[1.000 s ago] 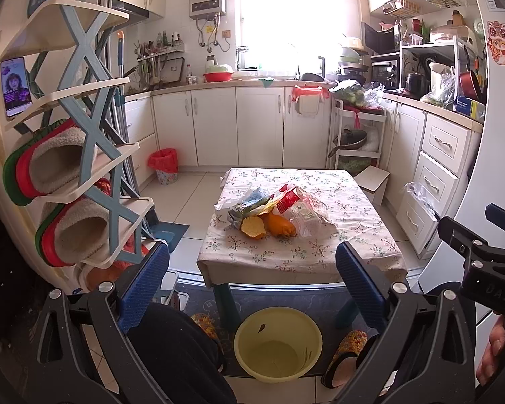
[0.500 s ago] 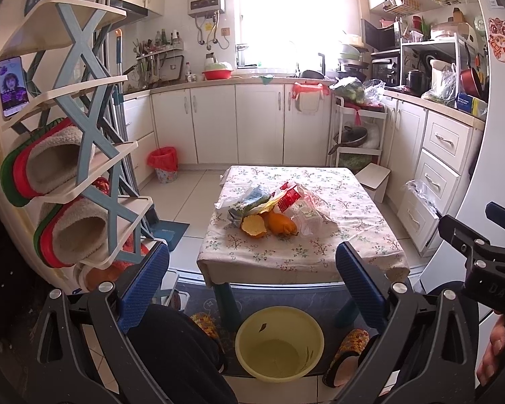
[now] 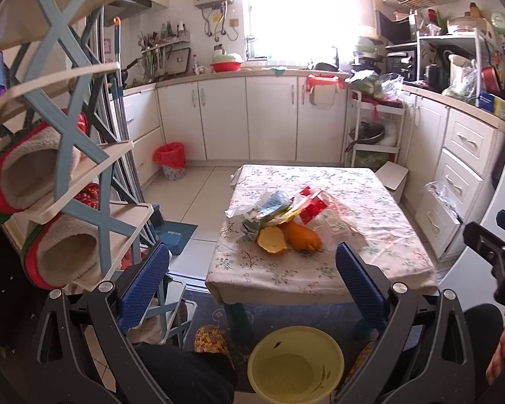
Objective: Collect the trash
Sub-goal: 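Grasp the blue milk carton with the left tool while the right tool grasps a clear wrapper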
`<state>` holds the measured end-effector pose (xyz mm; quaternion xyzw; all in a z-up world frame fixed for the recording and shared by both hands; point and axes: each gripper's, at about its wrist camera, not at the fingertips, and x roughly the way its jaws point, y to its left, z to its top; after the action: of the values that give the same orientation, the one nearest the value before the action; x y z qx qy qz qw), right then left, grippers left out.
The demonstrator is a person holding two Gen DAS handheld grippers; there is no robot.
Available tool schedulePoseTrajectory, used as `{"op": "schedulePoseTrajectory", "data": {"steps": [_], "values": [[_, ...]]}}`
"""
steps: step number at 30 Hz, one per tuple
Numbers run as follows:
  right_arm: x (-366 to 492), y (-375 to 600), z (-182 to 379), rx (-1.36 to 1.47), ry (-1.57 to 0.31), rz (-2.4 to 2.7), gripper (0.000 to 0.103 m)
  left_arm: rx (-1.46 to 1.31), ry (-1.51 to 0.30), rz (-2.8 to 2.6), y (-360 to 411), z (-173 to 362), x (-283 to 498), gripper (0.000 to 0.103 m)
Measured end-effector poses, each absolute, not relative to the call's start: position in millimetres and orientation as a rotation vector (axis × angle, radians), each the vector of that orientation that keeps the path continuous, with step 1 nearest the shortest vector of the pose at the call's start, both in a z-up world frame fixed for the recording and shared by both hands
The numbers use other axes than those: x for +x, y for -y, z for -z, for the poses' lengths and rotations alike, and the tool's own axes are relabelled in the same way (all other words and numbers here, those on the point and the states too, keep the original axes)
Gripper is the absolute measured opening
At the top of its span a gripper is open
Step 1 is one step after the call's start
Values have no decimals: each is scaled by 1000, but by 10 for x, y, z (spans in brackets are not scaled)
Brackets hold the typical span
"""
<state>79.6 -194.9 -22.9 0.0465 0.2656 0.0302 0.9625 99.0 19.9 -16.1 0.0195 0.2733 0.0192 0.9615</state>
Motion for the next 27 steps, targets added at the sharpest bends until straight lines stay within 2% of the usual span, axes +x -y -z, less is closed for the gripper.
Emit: {"op": "schedulePoseTrajectory", "data": {"steps": [9,14,20,24,27], "values": [[1492,1909,616,89,-624,-146,96,89,-635,7,-249,604,2016,95],[1951,1905,949,94,-716,-188,96,133,-732,5,-278,1026,2868,95],[2359,1911,1165,80,-741,-184,96,187,-838,29,-252,1453,3767,86],[2613,1892,1219,51,-757,-177,96,262,-889,92,-75,1656,4083,85],[2819,1882,1283,8,-774,-175,90,327,-921,125,49,1813,4253,81]]}}
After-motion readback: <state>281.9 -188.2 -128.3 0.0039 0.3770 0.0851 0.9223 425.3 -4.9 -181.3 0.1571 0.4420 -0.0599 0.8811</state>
